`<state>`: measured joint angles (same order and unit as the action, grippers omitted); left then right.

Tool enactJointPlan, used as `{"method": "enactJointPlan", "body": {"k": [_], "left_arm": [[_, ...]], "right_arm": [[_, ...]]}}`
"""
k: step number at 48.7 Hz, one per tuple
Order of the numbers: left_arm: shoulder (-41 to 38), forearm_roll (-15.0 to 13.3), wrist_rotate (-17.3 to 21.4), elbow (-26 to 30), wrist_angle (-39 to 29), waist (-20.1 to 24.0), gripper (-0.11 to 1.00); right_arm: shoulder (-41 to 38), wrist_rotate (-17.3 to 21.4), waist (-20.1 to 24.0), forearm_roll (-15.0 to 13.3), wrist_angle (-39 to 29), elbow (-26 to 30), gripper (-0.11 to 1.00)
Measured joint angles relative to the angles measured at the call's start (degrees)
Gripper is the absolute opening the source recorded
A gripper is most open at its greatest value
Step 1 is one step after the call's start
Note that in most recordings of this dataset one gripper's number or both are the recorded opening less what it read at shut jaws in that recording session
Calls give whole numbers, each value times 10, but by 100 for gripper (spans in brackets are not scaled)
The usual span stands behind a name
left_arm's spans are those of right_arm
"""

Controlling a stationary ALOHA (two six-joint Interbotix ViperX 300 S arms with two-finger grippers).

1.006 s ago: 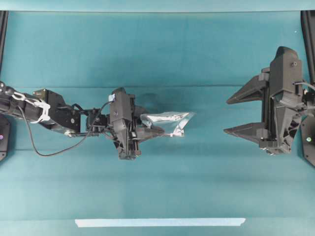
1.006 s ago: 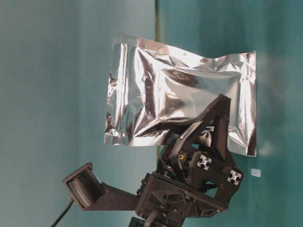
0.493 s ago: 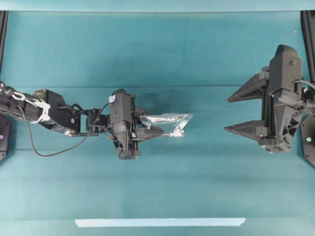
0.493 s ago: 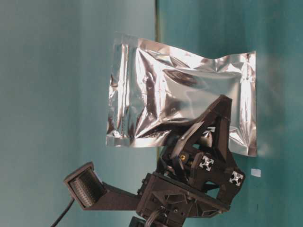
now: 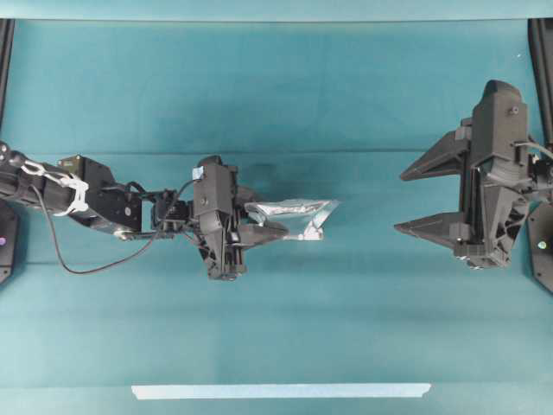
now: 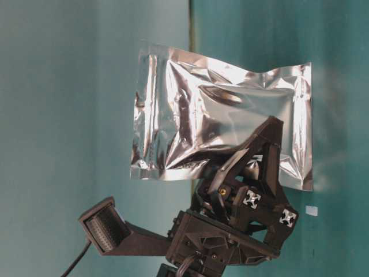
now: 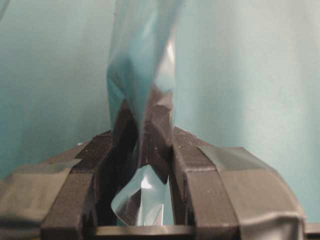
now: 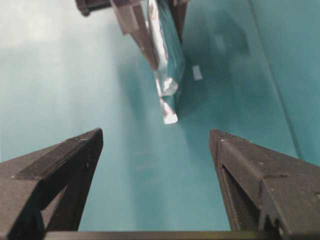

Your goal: Hand over the silver zip bag and make it stand upright.

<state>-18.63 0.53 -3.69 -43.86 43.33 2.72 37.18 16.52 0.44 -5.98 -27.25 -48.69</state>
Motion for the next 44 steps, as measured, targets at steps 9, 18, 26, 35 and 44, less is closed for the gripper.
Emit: {"method": "enactJointPlan", "body": {"k": [9,18,26,35,44], "left_arm": [[0,0,0,-1,0,0,27],[0,-1,0,0,1,0,27],[0,0,0,0,0,0,27],[-1,-1,0,-1,0,0,27],[0,-1,0,-1,1,0,27]], "right_arm": [[0,0,0,0,2,0,85],[0,0,0,0,4,0,85],[0,0,0,0,4,-2,85],[0,0,0,0,4,-2,85],[-1,1,0,0,4,-3,85]]}}
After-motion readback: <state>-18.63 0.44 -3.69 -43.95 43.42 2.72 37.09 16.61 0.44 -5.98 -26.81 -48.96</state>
